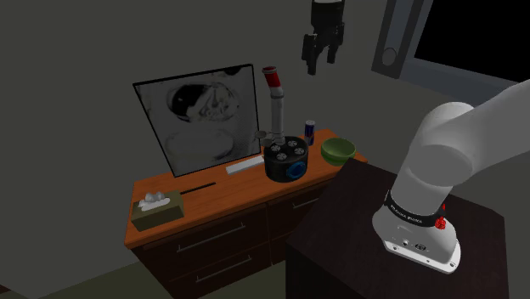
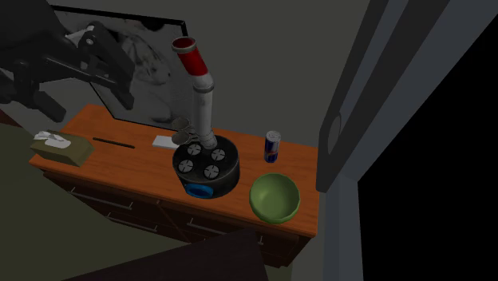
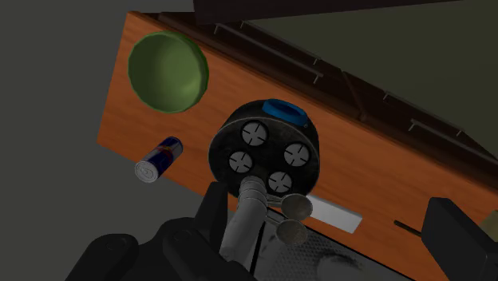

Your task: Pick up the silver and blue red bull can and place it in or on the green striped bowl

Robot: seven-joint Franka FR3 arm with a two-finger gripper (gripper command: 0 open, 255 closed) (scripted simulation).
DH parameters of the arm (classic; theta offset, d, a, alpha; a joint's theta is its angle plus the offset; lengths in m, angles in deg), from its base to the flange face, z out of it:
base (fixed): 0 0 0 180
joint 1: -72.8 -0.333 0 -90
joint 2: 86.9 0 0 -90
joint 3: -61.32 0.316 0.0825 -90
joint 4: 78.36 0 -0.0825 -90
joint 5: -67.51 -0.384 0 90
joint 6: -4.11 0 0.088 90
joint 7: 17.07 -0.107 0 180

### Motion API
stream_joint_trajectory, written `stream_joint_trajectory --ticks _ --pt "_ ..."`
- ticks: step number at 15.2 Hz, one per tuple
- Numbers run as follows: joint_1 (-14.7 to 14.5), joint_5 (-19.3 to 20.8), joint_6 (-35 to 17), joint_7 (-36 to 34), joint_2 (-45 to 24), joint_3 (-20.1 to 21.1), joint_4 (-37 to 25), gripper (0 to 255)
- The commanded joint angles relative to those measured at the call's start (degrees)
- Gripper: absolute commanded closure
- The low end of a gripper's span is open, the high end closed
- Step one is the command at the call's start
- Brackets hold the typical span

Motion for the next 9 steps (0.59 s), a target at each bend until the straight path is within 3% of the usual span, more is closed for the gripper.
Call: stream_joint_trajectory --ticks 1,9 --pt "0.00 0.00 0.00 0.00 0.00 0.00 0.00 0" --pt "2.62 2.61 -12.88 4.57 -9.61 -7.19 3.25 0"
